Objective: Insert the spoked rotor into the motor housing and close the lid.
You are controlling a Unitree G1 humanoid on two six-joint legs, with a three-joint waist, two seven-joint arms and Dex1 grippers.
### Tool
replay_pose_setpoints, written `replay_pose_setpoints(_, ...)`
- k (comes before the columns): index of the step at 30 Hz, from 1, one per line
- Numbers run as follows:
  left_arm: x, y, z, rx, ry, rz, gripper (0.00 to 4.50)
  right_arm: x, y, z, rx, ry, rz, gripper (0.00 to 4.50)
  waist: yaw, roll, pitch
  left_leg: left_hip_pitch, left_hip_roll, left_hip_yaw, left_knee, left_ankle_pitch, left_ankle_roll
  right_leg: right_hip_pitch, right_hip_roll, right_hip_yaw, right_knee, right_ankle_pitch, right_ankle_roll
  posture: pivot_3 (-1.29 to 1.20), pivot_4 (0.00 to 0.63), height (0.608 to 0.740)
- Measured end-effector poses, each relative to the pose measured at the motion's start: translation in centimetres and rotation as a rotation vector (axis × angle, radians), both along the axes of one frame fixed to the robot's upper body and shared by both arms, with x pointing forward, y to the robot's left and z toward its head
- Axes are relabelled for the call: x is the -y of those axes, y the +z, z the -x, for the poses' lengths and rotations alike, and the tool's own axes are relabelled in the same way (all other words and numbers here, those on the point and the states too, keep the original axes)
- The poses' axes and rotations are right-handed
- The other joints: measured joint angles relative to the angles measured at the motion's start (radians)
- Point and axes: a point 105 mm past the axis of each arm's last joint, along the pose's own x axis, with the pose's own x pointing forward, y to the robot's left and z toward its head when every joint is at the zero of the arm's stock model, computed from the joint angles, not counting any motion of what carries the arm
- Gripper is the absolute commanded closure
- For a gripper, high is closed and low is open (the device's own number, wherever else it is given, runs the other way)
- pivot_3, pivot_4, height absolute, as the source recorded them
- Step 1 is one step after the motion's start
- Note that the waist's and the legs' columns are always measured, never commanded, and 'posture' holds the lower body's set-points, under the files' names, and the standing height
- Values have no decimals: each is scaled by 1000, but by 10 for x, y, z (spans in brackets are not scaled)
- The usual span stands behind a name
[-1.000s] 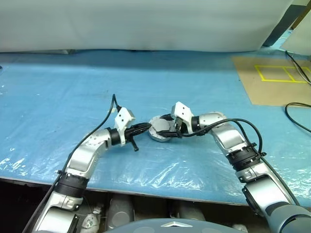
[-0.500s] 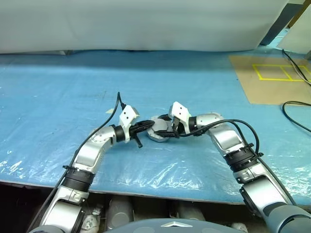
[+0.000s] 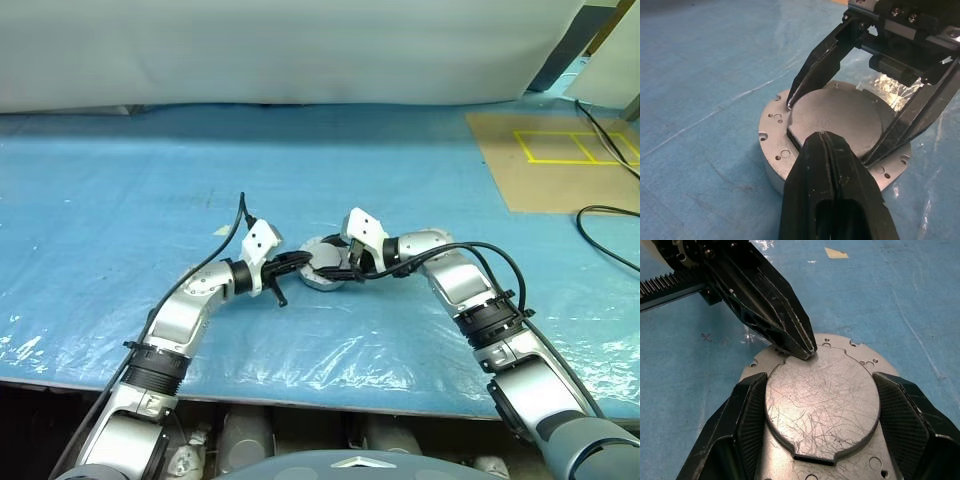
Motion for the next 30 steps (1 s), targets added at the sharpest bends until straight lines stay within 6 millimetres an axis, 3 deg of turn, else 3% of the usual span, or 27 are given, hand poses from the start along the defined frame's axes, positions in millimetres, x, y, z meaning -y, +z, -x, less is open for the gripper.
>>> replay_pose_setpoints(8,-2,-1,2,1,-19,-18,4500,0,0,1,-7,-6,-6,1528,1,0,0,0,0,0,-2,0,0,0,0,0,-3,0,0,0,150,740)
replay_pose_setpoints(14,-19,-8,1,5,-7,-94,4500,0,0,2,-11,-7,-7,1528,0,2,-2,0,0,1,-6,0,0,1,0,0,-7,0,0,0,150,740)
replay_pose_setpoints(30,-8,-9,1,27,-31,-99,4500,3,-1,2,-21,-16,-9,1528,2,1,-3,4,-1,1,-13,0,0,3,-1,0,-10,0,1,0,150,740)
